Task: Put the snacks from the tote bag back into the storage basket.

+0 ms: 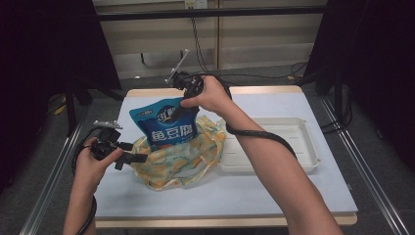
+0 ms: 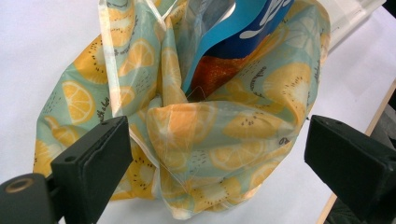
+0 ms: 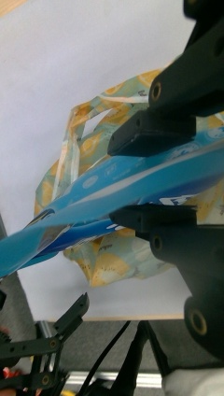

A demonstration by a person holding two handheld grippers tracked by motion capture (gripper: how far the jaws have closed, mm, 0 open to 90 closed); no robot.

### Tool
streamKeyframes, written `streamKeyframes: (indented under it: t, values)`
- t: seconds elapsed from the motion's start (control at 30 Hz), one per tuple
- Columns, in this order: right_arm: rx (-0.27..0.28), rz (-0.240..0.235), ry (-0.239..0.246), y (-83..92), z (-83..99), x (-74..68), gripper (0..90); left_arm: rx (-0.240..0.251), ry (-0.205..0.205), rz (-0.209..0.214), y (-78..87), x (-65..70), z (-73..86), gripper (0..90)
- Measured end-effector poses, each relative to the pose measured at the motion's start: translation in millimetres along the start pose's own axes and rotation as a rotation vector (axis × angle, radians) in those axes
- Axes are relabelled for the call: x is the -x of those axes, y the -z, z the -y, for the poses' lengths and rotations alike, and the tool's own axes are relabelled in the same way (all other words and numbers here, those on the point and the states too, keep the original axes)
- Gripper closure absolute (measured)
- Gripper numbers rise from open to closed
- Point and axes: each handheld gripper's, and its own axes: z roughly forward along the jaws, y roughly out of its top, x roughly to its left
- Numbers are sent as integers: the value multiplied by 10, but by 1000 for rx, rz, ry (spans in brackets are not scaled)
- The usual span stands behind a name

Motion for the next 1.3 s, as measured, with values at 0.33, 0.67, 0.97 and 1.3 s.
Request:
streamKeyframes:
  t: [0.33,0.67,0.97,1.3]
  values:
    - [-20,-15,26,4,-7,-39,863,1,4,5,-15,0,4,74]
    - [-28,-8,28,11,-24,-121,900,9,8,7,-4,-1,8,76]
    - [8,-6,-2,44,-81,-193,900,11,4,9,1,3,8,76]
    - [64,-2,-14,386,-238,-273,900,12,2,14,-18,7,10,76]
